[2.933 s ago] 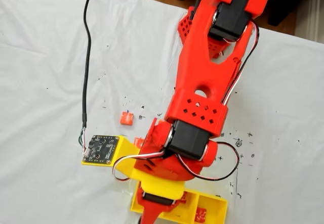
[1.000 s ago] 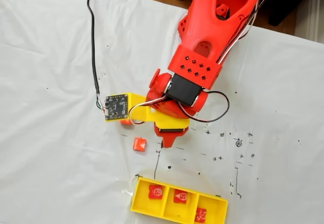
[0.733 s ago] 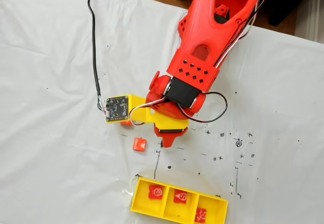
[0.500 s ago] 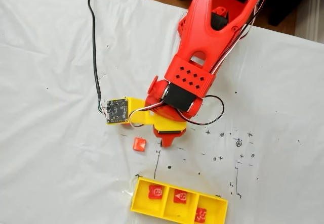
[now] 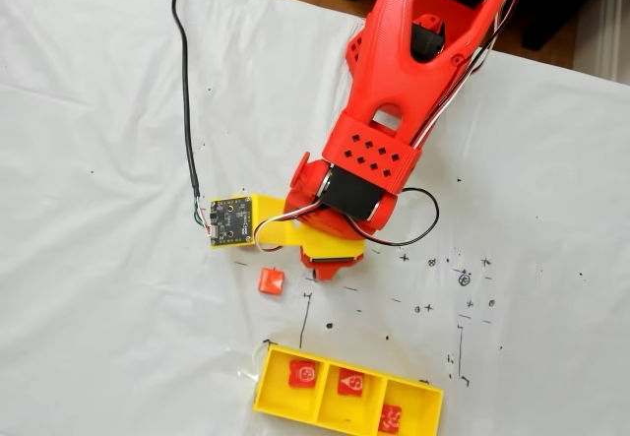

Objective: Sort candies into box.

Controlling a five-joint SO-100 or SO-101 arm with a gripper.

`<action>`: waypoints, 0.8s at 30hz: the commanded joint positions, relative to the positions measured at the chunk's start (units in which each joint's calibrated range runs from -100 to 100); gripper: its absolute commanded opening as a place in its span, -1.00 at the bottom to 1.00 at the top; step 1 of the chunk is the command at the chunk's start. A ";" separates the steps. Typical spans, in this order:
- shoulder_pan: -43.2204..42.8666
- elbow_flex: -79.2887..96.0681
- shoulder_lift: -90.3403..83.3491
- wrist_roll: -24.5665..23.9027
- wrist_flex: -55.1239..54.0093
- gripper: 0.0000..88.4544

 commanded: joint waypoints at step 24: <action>-10.33 -16.72 -22.09 -7.37 7.02 -1.00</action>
